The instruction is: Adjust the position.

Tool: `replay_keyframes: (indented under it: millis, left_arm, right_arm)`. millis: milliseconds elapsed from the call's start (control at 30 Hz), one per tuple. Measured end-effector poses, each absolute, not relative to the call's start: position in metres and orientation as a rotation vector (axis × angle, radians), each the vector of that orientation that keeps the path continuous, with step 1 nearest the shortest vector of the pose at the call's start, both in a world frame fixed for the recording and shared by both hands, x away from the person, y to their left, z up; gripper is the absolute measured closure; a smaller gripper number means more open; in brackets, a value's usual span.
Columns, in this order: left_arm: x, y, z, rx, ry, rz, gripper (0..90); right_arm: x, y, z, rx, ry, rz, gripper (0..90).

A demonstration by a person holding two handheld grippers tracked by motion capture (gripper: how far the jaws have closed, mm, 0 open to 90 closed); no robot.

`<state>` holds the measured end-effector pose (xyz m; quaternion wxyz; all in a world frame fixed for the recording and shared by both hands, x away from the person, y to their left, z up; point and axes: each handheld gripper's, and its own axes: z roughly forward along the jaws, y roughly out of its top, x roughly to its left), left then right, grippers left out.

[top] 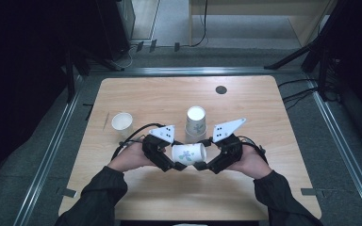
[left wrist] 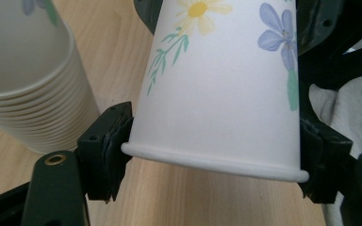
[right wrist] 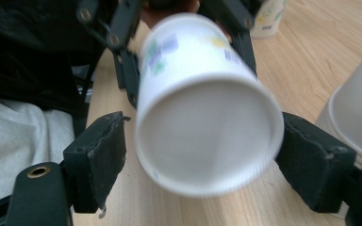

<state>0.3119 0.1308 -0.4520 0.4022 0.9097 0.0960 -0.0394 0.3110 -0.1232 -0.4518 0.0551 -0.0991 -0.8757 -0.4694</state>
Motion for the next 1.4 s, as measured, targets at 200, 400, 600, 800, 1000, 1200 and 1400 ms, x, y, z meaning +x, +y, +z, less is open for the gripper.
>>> replay_keyframes:
  millis: [200,400,600,800,1000,1200,1400]
  left_arm:
    - [0.314,0.138,-0.439,2.337,0.244,-0.069,24.3]
    - [0.316,0.139,-0.429,2.409,0.24,-0.057,24.3]
    - [0.316,0.131,-0.429,2.498,0.218,-0.062,24.4]
    - [0.317,0.119,-0.433,2.567,0.185,-0.071,24.4]
    - [0.319,0.107,-0.439,2.635,0.162,-0.1,24.5]
    - [0.32,0.097,-0.446,2.675,0.163,-0.135,24.6]
    - [0.317,0.091,-0.45,2.692,0.116,-0.134,24.6]
  right_arm:
    - [0.312,-0.125,-0.454,-0.338,-2.69,-1.419,21.4]
    - [0.312,-0.125,-0.456,-0.349,-2.695,-1.415,22.8]
    - [0.311,-0.124,-0.459,-0.358,-2.708,-1.403,22.9]
    - [0.309,-0.124,-0.461,-0.36,-2.713,-1.423,23.3]
    - [0.307,-0.12,-0.465,-0.353,-2.717,-1.405,24.0]
    - [0.306,-0.113,-0.469,-0.331,-2.716,-1.39,26.8]
    - [0.304,-0.106,-0.473,-0.303,-2.714,-1.334,31.7]
